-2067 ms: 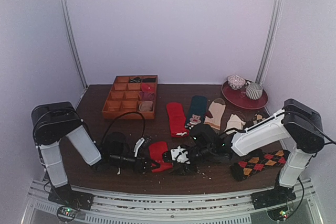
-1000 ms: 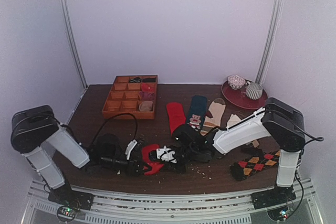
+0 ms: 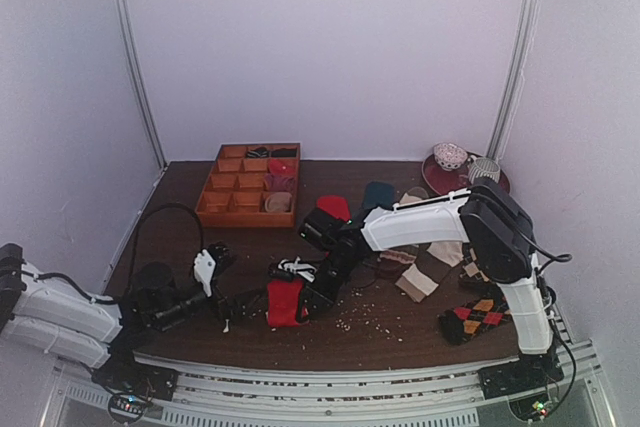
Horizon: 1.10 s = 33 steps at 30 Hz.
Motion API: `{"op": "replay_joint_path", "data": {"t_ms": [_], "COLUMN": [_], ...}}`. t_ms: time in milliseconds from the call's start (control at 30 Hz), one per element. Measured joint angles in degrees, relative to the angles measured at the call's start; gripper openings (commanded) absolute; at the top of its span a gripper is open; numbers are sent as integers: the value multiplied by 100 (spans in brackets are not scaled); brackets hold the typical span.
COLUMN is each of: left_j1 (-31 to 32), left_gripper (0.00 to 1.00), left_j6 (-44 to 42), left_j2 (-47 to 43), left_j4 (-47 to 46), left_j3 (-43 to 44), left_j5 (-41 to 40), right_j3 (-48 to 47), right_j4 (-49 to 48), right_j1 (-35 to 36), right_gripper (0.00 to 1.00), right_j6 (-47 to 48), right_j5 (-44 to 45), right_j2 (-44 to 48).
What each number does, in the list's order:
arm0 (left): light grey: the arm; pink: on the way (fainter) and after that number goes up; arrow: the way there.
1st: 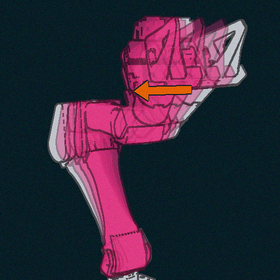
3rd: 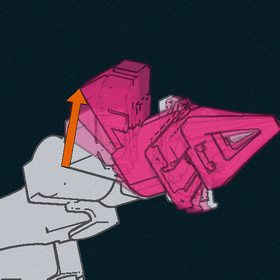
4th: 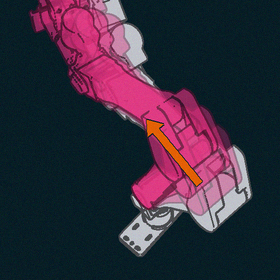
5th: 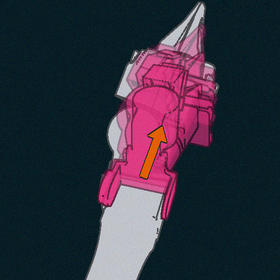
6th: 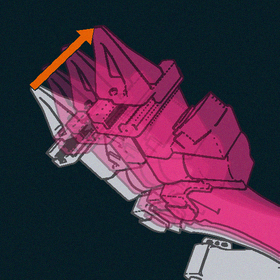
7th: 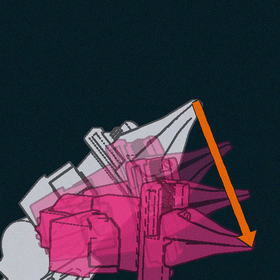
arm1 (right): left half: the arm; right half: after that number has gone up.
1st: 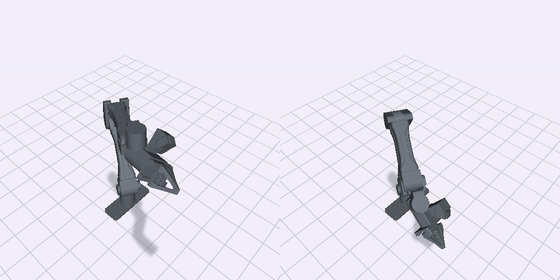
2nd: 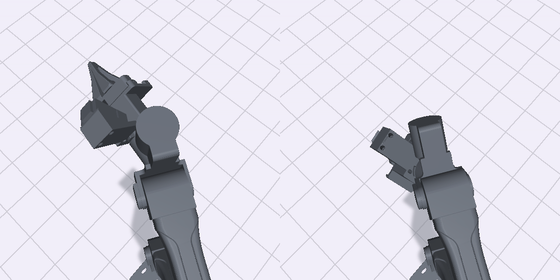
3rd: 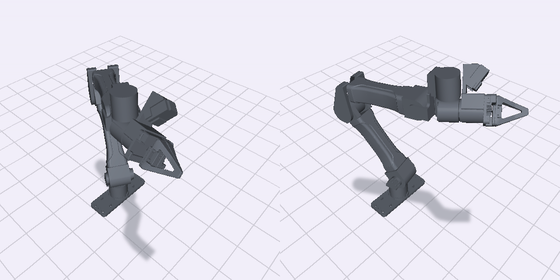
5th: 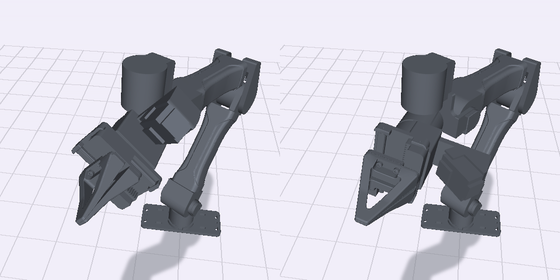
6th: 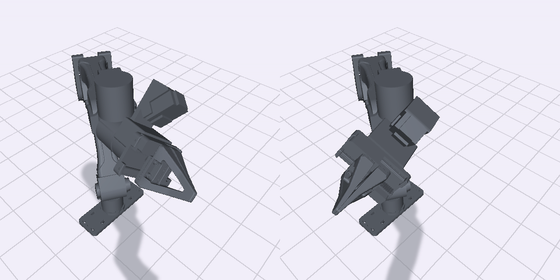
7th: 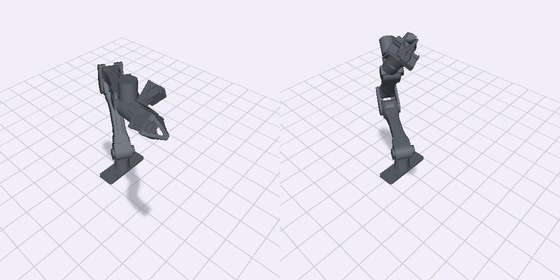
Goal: Roll the socks
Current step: Roll a pair of socks at the center of the board.
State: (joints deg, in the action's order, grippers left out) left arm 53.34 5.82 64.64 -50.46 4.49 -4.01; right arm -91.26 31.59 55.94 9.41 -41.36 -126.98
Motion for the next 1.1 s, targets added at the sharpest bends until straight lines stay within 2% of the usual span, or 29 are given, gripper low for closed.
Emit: {"op": "replay_joint_path", "data": {"t_ms": [133, 267, 400, 567, 700, 867, 967, 1100], "left_j1": [-4, -2, 98, 662, 750, 750, 748, 748], "left_gripper": [98, 91, 86, 84, 72, 66, 53, 54], "left_j6": [2, -98, -125, -225, -341, -448, -442, -439], "left_j2": [-210, -144, 426, 1283, 1781, 2352, 2542, 2577], "left_j4": [-26, 11, 46, 188, 90, -24, -179, -223], "left_j3": [-24, -24, -20, 256, 452, 769, 789, 791], "left_j5": [-450, 7, 671, 938, 981, 949, 835, 717], "right_j3": [0, -2, -48, -153, -157, -160, -160, -149], "right_j4": [-4, -17, -4, 90, 140, 157, 155, 149], "right_j1": [0, -9, -11, -42, -59, -74, -74, -76], "right_gripper": [16, 16, 16, 16, 16, 16, 16, 16], "right_j6": [-107, -208, -240, -337, -367, -372, -369, -367], "right_j5": [-7, -39, -68, -162, -219, -260, -262, -275], "right_j2": [-4, -15, -44, -120, -140, -151, -151, -151]}}
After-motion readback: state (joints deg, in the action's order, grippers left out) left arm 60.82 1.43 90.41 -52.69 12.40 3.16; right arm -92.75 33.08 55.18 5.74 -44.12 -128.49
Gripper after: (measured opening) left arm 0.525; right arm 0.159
